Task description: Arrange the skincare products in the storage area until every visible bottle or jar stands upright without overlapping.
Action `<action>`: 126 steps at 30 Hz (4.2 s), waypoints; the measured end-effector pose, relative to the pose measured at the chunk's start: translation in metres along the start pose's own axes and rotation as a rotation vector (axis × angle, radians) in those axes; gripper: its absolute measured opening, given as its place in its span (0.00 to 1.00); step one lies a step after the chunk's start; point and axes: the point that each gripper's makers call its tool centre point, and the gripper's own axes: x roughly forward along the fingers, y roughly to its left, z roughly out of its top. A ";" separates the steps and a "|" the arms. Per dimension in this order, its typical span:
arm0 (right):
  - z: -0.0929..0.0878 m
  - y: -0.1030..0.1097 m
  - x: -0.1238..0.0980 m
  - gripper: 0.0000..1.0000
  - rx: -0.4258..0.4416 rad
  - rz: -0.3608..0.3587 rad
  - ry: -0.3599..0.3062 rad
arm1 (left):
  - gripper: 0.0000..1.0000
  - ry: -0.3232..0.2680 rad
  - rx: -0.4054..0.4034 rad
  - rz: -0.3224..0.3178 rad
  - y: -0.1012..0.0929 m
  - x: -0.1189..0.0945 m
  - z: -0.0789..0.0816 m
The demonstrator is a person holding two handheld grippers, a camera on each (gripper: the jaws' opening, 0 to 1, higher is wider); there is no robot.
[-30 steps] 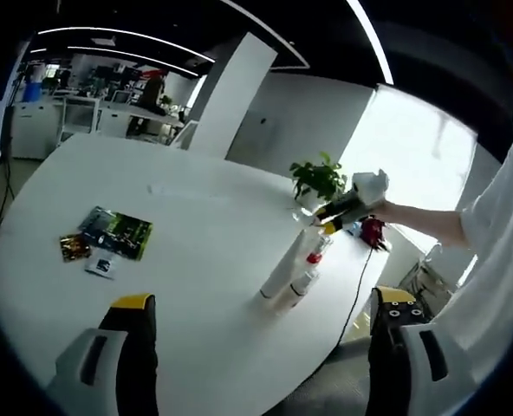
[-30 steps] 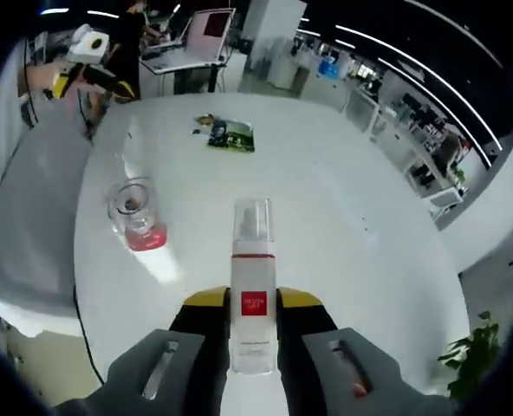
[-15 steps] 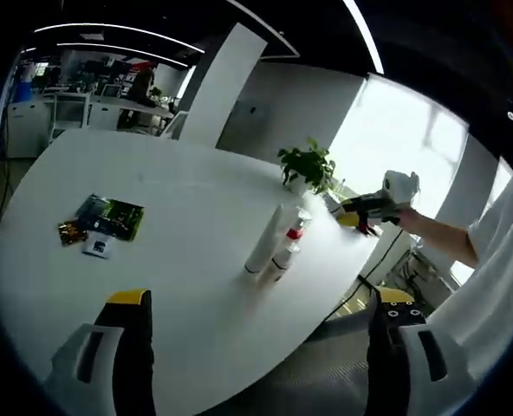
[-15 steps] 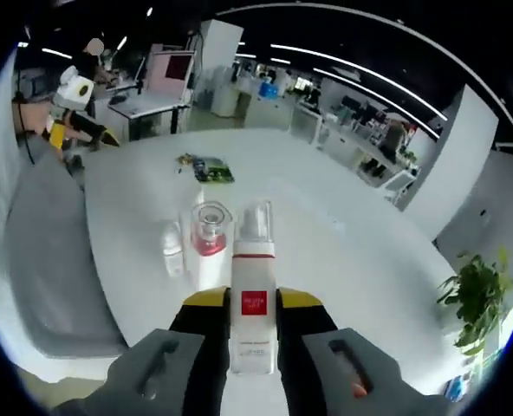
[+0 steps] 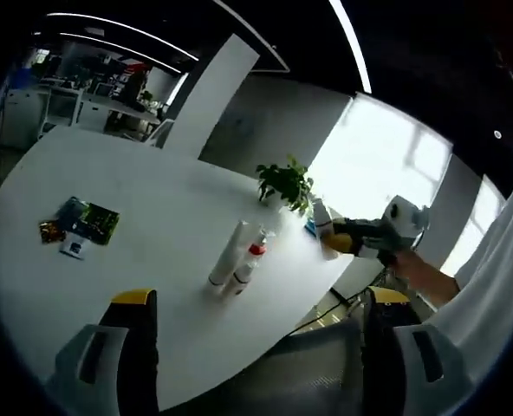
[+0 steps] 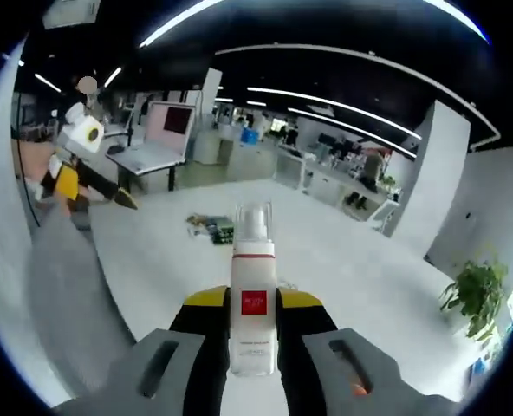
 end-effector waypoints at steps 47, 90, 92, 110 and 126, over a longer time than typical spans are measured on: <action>0.047 0.143 0.049 0.23 -0.060 0.226 -0.067 | 0.18 0.000 0.295 -0.127 -0.032 0.020 0.030; 0.031 0.138 -0.010 0.20 0.000 0.595 -0.169 | 0.32 0.214 0.610 -0.439 -0.119 0.029 -0.001; 0.025 0.134 -0.010 0.20 0.005 0.593 -0.159 | 0.34 0.227 0.597 -0.433 -0.116 0.034 -0.005; -0.044 0.077 0.006 0.20 0.067 0.529 -0.088 | 0.83 0.266 0.497 -0.259 -0.071 0.056 -0.018; -0.107 0.036 0.031 0.20 0.130 0.508 -0.066 | 0.97 0.191 0.421 -0.139 -0.029 0.067 0.011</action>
